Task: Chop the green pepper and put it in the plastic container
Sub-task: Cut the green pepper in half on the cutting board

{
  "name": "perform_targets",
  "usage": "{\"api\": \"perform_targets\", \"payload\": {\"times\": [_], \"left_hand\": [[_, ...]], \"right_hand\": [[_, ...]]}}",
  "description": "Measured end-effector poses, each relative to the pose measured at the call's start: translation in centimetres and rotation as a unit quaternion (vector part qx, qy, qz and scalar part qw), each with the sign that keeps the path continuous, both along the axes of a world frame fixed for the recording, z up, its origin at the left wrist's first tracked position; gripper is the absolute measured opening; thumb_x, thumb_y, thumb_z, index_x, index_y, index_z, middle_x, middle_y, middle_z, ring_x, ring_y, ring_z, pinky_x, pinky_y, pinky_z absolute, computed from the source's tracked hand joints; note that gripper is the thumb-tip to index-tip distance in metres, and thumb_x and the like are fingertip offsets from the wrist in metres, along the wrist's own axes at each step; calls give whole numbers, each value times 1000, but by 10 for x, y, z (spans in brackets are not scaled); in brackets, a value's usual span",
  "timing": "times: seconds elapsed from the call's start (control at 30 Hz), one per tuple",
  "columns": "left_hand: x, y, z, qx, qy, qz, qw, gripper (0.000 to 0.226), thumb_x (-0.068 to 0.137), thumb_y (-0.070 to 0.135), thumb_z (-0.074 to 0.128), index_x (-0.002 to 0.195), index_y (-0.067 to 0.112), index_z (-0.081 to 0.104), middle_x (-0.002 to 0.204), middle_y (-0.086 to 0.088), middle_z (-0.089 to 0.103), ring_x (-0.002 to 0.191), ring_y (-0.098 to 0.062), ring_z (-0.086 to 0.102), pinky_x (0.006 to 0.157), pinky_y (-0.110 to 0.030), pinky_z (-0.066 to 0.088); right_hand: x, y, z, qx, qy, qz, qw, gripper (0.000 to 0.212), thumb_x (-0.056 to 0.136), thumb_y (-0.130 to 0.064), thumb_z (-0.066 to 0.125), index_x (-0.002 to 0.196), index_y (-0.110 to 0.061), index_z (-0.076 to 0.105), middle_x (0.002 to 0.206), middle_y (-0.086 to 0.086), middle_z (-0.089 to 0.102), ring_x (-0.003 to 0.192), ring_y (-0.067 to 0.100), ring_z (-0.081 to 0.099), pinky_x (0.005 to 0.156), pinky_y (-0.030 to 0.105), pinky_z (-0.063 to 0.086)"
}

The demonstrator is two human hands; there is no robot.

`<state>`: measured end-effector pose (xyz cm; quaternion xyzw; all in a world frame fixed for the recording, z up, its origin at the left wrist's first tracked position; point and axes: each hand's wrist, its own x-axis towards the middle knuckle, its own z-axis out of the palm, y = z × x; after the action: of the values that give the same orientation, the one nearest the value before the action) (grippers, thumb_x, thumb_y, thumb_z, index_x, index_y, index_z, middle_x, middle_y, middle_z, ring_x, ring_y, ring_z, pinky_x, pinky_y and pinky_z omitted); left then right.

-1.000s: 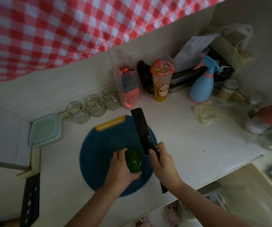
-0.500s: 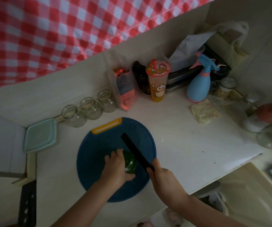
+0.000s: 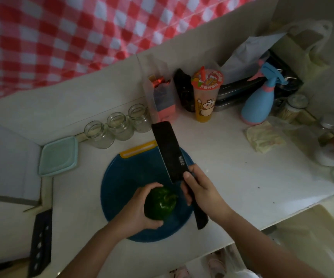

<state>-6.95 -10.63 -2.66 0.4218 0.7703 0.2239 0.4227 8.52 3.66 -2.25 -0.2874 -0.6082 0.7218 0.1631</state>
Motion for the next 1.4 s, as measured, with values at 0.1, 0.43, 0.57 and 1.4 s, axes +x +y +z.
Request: {"api": "perform_targets", "payload": {"times": [0.1, 0.43, 0.57, 1.4], "left_hand": [[1, 0, 5, -2, -72, 6, 997, 83, 62, 24, 83, 122, 55, 36, 125, 21, 44, 115, 0, 48, 94, -19, 45], [0, 8, -18, -26, -79, 8, 997, 74, 68, 24, 79, 119, 49, 31, 129, 11, 32, 118, -7, 43, 98, -21, 41], [-3, 1, -23, -28, -94, 10, 995, 84, 67, 24, 78, 128, 54, 28, 132, 14, 30, 121, -5, 40, 102, -24, 39], [8, 6, -37, 34, 83, 57, 994, 88, 57, 35, 86, 129, 23, 38, 118, 9, 36, 109, -6, 44, 96, -20, 37]], "right_hand": [[2, 7, 4, -24, 1, -14, 1000, 20, 102, -21, 36, 92, -4, 38, 63, 6, 44, 47, 18, 40, 46, 30, 38], [10, -7, -22, 3, -57, 20, 998, 15, 102, -19, 37, 93, -9, 44, 60, 2, 45, 45, 11, 42, 43, 24, 39], [11, -14, -32, -9, -74, 2, 997, 22, 102, -20, 37, 93, -1, 40, 59, 4, 43, 45, 13, 41, 44, 28, 38], [-12, -34, -57, 140, -161, -33, 976, 17, 100, -31, 41, 87, -20, 37, 59, -2, 53, 41, 7, 50, 41, 20, 39]]}}
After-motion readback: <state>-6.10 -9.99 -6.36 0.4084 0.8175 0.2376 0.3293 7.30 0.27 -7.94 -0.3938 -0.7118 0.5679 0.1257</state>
